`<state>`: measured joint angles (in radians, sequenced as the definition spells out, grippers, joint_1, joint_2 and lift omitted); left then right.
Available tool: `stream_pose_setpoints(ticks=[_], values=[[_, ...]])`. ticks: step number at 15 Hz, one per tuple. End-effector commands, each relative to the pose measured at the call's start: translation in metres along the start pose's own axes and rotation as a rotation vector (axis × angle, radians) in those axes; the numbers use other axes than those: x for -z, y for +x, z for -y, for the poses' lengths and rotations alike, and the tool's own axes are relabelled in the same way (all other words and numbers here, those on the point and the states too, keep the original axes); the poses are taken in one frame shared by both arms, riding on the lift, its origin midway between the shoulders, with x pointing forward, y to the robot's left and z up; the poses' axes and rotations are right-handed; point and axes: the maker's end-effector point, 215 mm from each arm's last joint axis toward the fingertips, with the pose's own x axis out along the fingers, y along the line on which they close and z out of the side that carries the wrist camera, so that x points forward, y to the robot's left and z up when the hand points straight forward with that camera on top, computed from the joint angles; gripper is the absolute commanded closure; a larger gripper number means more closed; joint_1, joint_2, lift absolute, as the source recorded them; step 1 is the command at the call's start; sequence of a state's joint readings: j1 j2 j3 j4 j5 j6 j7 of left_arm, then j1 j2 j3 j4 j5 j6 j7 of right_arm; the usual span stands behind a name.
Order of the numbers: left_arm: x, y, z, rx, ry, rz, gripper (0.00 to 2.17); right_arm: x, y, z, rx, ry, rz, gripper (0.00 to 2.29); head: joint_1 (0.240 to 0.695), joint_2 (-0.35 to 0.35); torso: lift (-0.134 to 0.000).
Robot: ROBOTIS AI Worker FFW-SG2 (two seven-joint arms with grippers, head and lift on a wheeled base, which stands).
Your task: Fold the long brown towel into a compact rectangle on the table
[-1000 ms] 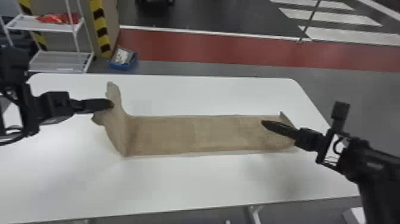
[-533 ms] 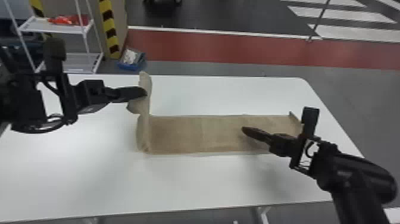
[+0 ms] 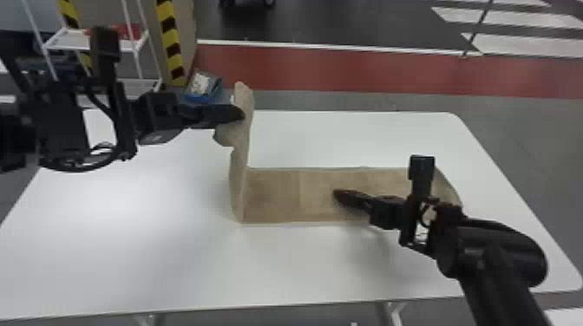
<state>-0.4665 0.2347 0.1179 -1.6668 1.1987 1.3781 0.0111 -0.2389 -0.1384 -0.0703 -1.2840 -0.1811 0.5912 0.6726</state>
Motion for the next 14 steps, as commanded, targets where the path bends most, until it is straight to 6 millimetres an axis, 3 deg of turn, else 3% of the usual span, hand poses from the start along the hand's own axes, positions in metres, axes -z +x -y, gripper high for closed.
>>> stream_pose_setpoints(ticks=[1,6,10,12,14], values=[[-0.001,0.002,0.012,0.021,0.017,-0.006,1.66,-0.002,0.016,-0.019,-0.027,-0.006,-0.007,1.65,0.695,-0.082,-0.12],[-0.001,0.004,0.025,0.031,0.042,-0.007,1.66,-0.006,0.04,-0.06,-0.083,-0.001,-0.007,1.65,0.695,-0.052,-0.12],[0.001,0.011,0.02,0.003,0.047,-0.009,1.66,-0.038,0.012,-0.076,-0.059,-0.013,0.111,1.64,0.695,-0.03,-0.12],[0.003,0.018,0.021,-0.004,0.047,-0.007,1.66,-0.049,-0.011,-0.056,-0.019,0.0,0.105,1.22,0.688,-0.036,-0.12],[0.003,0.032,0.021,-0.029,0.062,0.006,1.66,-0.051,-0.045,-0.008,0.083,-0.008,0.084,1.18,0.679,-0.059,-0.12]])
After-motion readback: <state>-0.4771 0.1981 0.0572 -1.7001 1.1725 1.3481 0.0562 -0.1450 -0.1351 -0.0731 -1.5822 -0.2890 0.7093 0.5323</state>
